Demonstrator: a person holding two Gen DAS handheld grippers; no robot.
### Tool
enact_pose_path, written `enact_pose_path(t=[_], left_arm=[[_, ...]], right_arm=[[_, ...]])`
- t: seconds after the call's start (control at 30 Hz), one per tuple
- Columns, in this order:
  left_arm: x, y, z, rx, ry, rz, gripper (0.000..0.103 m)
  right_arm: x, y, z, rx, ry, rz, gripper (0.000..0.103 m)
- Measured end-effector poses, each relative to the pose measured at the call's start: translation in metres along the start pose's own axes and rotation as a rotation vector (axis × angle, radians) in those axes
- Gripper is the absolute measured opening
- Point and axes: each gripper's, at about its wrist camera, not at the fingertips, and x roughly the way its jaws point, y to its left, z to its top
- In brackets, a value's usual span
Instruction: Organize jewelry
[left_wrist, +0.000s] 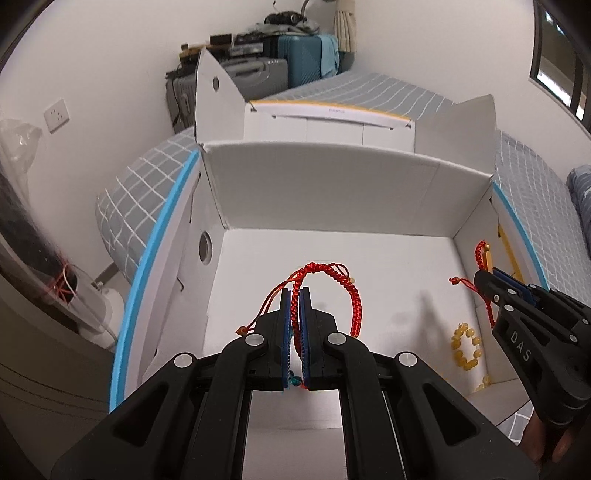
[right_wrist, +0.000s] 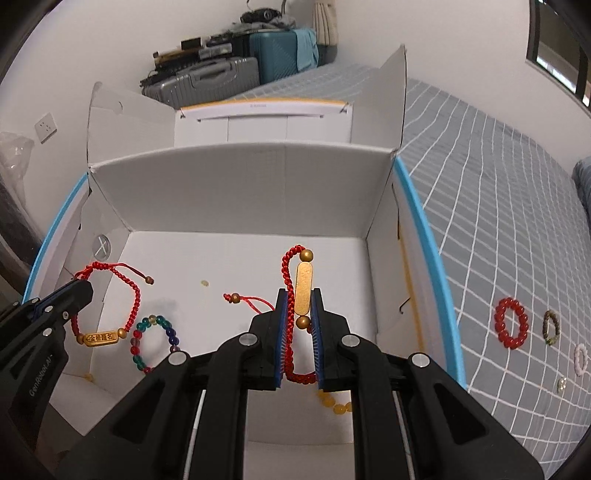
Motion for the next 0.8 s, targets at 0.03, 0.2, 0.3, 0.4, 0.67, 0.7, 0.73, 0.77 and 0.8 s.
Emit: enact_pose_path(t=[0.03, 0.2, 0.3, 0.4, 0.67, 0.7, 0.73, 0.77, 0.8], left_arm=[[0.003, 0.001, 0.000, -0.003, 0.010, -0.001, 0.004], [0.008, -0.001, -0.001, -0.005, 0.037, -0.009, 0.004], [0.008, -0.001, -0.001, -0.005, 0.042, -0.010, 0.005], [0.010, -0.001, 0.000, -0.012, 0.043, -0.005, 0.006], [0.010, 0.000, 0.002, -0.024, 0.039, 0.005, 0.039], [0.008, 0.000, 0.003, -0.023, 0.034, 0.010, 0.042], [0.008, 0.001, 0.002, -0.024, 0.032, 0.012, 0.046], [0.007, 0.002, 0.002, -0.026, 0.029, 0.011, 0.050], [0.006, 0.003, 0.002, -0.028, 0.025, 0.010, 0.054]], right_arm=[[0.002, 0.000, 0.000, 0.002, 0.013, 0.002, 0.011], [0.009, 0.000, -0.001, 0.006, 0.058, 0.002, 0.011], [0.011, 0.001, -0.002, 0.005, 0.067, 0.010, 0.011], [0.011, 0.002, -0.002, 0.003, 0.065, 0.006, 0.014], [0.010, 0.005, -0.002, -0.007, 0.049, 0.021, 0.041], [0.008, 0.006, -0.002, -0.008, 0.044, 0.021, 0.045], [0.007, 0.007, -0.002, -0.010, 0.039, 0.023, 0.048], [0.006, 0.007, -0.002, -0.010, 0.036, 0.027, 0.050], [0.004, 0.007, -0.002, -0.009, 0.030, 0.030, 0.054]])
